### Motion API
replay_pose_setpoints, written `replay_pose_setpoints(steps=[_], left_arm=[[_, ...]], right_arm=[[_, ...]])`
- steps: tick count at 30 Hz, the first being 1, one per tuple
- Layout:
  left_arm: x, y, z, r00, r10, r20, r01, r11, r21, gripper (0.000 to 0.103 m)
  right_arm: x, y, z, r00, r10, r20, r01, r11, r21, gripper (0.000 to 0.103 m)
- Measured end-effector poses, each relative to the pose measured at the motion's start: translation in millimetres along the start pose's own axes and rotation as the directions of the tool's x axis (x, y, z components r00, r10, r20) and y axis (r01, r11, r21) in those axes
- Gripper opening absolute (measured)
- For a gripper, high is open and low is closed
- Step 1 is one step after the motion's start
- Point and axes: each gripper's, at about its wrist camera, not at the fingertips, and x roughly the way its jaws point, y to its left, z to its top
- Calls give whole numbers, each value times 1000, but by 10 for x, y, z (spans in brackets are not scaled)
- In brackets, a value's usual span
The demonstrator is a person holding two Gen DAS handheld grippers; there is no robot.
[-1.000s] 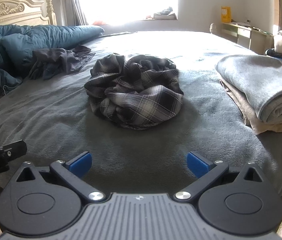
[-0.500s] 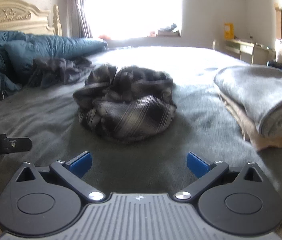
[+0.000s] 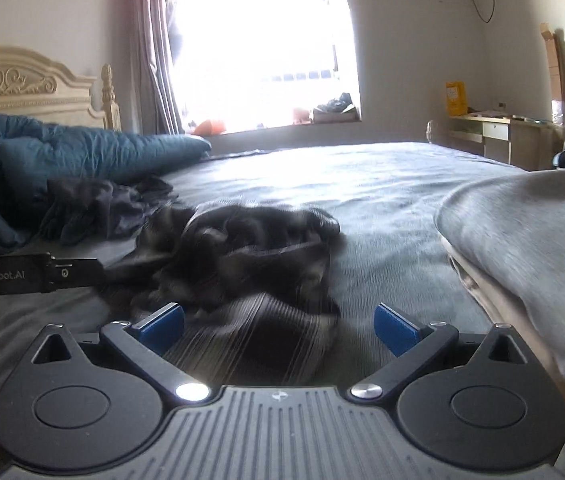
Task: Fold clothes
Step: 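Grasp the plaid shirt fabric with the left gripper while the right gripper grasps another edge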
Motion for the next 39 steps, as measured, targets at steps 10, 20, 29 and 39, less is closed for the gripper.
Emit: replay_pose_setpoints(steps=[10,20,29,39], left_arm=[[1027,-333,285,982,-33,-186,49,995,84,80],[667,-134,385,993,34,-109,-30,999,33,23],[-66,219,457,980,190,59,-190,982,-11,10],[-101,-90,250,999,-16,-29,18,998,64,75]], right_arm=[[640,-169,-36,993,39,-110,-37,999,26,64],[156,-119,-40,981,190,-46,-190,982,14,5],[-629,86,-28,921,388,21,-386,921,-60,4],[-803,375,-499,849,501,-166,-516,854,-61,4]])
